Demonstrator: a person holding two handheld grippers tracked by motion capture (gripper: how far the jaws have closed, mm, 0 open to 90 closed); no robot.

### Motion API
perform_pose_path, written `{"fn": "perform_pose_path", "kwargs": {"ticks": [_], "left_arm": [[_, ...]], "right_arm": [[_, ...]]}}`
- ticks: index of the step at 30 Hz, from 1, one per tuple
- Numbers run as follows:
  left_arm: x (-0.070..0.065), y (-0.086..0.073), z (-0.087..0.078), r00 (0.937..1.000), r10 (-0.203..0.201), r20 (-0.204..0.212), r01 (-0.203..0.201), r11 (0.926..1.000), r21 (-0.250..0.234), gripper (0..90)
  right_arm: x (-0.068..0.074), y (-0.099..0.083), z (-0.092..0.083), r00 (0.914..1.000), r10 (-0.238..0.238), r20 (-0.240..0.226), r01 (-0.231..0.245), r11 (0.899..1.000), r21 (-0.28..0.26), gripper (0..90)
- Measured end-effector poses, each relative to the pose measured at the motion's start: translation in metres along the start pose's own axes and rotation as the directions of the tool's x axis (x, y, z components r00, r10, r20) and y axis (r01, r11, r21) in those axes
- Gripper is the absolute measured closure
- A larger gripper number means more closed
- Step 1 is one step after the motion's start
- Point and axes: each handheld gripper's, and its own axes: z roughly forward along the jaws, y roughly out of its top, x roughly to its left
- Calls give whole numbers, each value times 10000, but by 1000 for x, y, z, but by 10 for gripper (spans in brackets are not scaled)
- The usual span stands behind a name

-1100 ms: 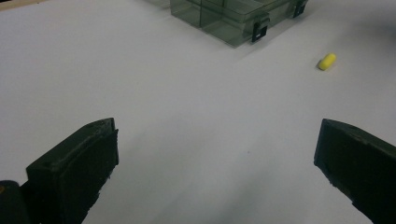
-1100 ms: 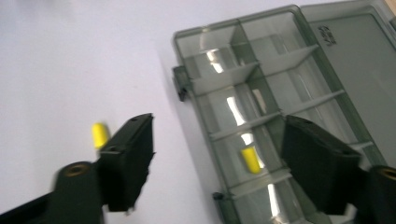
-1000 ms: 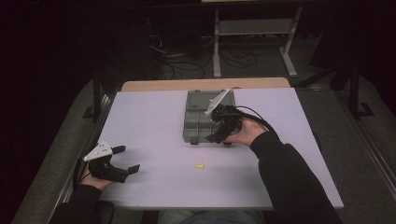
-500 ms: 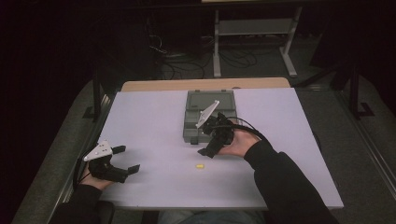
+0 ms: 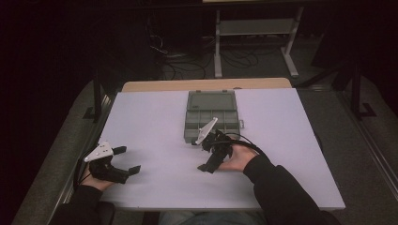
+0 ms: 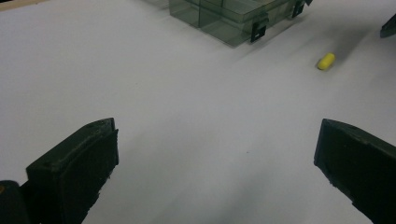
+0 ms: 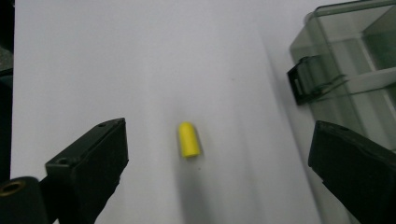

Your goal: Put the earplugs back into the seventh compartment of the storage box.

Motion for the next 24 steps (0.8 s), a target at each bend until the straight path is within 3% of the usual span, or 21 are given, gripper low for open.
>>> {"fn": "perform_pose_path", "kwargs": {"ticks": [13, 24], "left_arm": [[0, 0, 0, 10000, 41, 12, -41, 10000, 23, 0], [0, 0, 0, 10000, 81, 32, -81, 10000, 33, 0]], "right_arm": [[10, -5, 17, 9987, -336, -384, 345, 9991, 250, 138], [12, -6, 26, 9981, -440, -429, 456, 9983, 371, 382]]}}
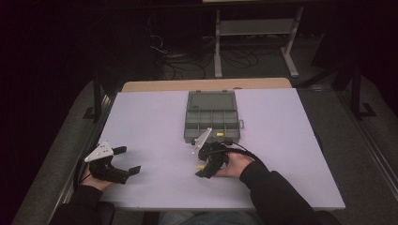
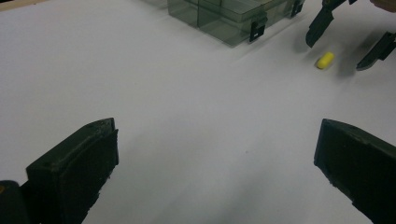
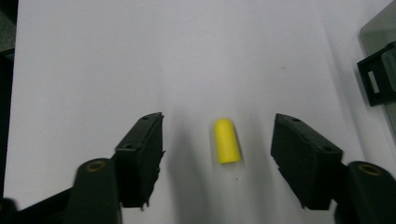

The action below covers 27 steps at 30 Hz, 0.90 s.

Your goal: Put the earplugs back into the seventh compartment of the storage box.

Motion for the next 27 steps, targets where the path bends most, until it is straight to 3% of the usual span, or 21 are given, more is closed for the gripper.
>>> {"fn": "perform_pose_path", "kwargs": {"ticks": [9, 15, 27], "left_arm": [[0, 0, 0, 10000, 10, 5, -10, 10000, 11, 0], [0, 0, 0, 10000, 24, 5, -24, 10000, 17, 0], [0, 0, 0, 10000, 20, 10, -20, 10000, 18, 0]], "right_arm": [[-1, -1, 3, 9999, 108, 120, -109, 9999, 111, 580], [-2, -1, 2, 9997, 117, 199, -119, 9999, 113, 773], [-4, -1, -6, 9995, 253, 171, -251, 9996, -104, 790]]}}
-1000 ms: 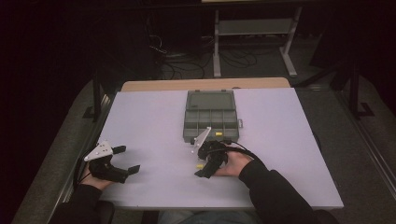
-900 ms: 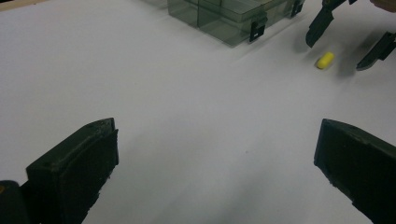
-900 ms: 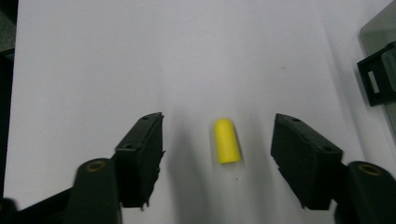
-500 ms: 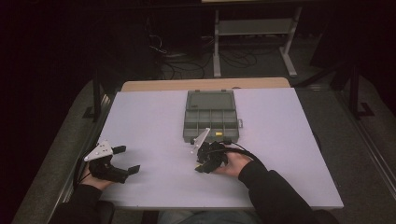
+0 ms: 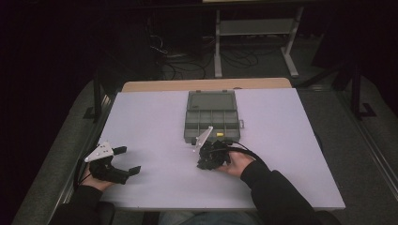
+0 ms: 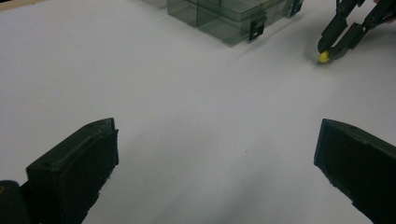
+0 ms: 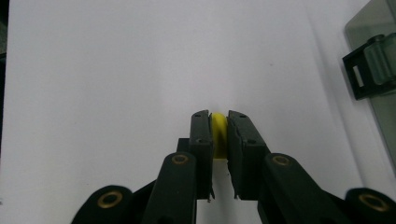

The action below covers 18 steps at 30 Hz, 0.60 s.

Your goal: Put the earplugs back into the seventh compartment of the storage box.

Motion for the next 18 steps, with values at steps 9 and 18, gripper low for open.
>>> {"fn": "perform_pose_path", "kwargs": {"ticks": [9, 18], "left_arm": [[0, 0, 0, 10000, -2, -18, 2, 10000, 16, 0], [0, 0, 1, 10000, -16, 1, 16, 10000, 32, 0]], "right_arm": [[-2, 3, -15, 9996, -20, 289, 27, 9997, -247, 790], [-7, 5, -31, 9983, 30, 589, -3, 9989, -464, 790]]}}
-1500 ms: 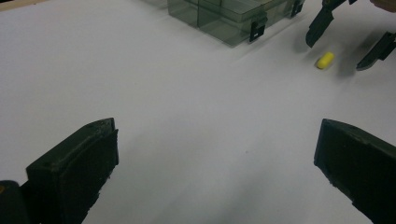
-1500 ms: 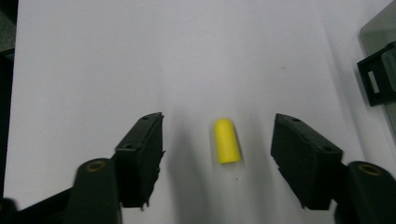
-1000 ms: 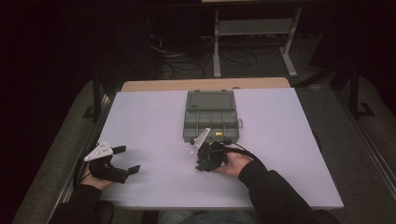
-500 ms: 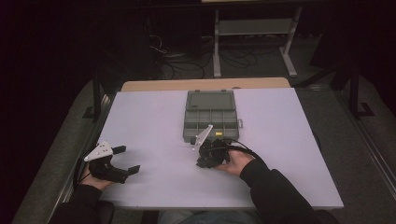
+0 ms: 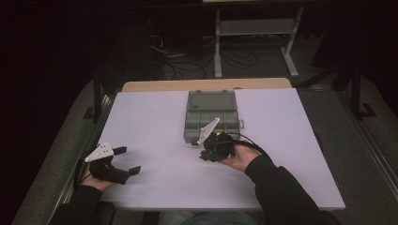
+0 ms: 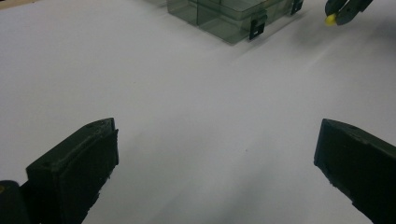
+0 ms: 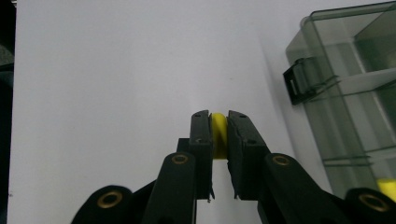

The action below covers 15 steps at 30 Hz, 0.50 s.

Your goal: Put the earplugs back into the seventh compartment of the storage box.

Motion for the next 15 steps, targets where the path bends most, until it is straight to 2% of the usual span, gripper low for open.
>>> {"fn": "perform_pose_path", "kwargs": {"ticks": [9, 15], "left_arm": [[0, 0, 0, 10000, 17, -9, -17, 10000, 15, 0], [0, 0, 0, 10000, 48, -21, -48, 10000, 19, 0]], "right_arm": [[-8, 6, -18, 9996, -9, 299, 14, 9999, -153, 790], [-18, 13, -29, 9981, 112, 599, -88, 9991, -403, 790]]}}
